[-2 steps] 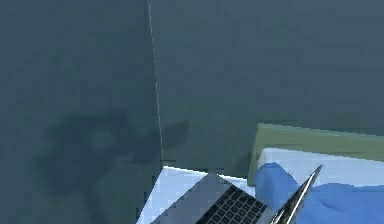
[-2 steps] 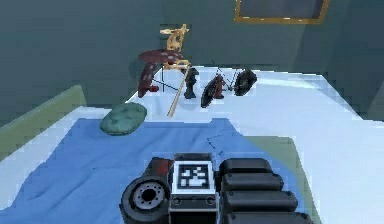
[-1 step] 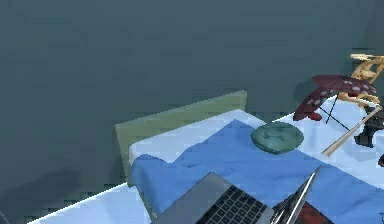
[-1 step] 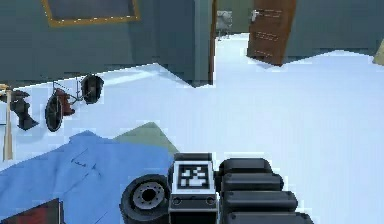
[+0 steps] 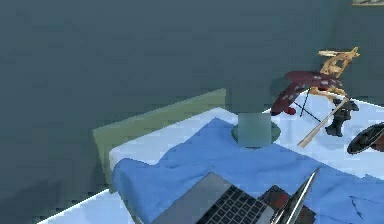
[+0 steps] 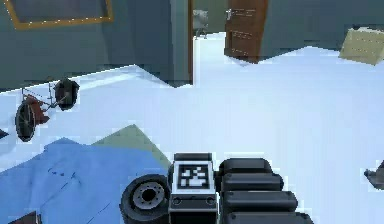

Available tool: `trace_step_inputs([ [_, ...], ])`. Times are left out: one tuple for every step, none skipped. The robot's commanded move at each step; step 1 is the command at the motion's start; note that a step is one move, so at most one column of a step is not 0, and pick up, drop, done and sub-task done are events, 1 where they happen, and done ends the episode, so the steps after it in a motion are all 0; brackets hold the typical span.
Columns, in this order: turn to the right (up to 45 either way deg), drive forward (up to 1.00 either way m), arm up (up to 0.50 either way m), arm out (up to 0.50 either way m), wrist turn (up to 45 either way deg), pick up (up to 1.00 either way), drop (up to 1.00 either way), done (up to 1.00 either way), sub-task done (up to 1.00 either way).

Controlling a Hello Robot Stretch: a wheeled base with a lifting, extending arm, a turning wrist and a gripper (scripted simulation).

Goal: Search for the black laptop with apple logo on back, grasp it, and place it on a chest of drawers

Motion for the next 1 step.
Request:
trace_step_inputs([
  [-45.0, 0.0, 0.0, 0.0, 0.0, 0.0, 0.0, 0.0, 0.0],
])
